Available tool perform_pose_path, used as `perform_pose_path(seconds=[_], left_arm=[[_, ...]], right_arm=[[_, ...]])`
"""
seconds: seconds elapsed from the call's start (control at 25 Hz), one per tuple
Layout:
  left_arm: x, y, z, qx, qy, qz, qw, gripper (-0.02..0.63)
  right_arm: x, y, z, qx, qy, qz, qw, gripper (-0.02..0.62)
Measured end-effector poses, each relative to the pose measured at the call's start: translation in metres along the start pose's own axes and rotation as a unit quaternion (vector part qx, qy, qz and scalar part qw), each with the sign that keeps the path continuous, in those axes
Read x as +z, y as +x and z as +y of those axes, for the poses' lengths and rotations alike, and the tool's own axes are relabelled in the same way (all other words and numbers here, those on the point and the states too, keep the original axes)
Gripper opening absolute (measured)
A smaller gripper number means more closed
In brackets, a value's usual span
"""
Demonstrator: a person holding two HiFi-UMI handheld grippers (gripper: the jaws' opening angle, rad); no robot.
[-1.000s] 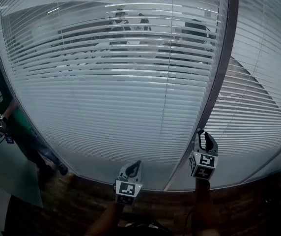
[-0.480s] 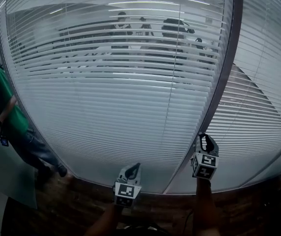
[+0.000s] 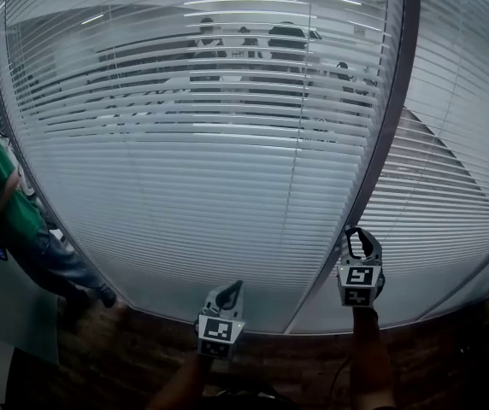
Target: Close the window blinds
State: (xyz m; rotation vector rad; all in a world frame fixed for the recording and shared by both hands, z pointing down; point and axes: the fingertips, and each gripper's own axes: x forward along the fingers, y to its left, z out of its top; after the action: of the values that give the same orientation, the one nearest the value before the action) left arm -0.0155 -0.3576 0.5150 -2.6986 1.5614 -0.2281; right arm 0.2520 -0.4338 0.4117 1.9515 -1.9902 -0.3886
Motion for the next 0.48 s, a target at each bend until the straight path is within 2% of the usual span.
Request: perform_pose_path(seconds=[0.12,0.24,0.36,0.48], left_arm=[[-0.001,-0.001,-0.001,-0.001,-0.001,0.002,1.0000,-0.005],[0.000,-0.002,-0.002,-0.003,-0.001,0.002,1.0000,-0.005],[-0.001,-0.001,-0.002,-0.006,-0.004,0.002,1.0000,-0.005],[-0.001,-0.001,-0.004,-0.010,-0.003,0.001,0.9999,-0.005]], right_arm=[[0.001,0.000,0.002,0.006,-0.100,0.010,0.995,0.120],[0.000,-0.001,0.007,0.020,-0.196,0.031,0.980,0.120],[-0.001,-0.001,0.010,0.022,-0.280,0.046,0.959,0.120],[-0.005,0.001,0.012,0.013,-0.375,0.049,0.925,0.120]])
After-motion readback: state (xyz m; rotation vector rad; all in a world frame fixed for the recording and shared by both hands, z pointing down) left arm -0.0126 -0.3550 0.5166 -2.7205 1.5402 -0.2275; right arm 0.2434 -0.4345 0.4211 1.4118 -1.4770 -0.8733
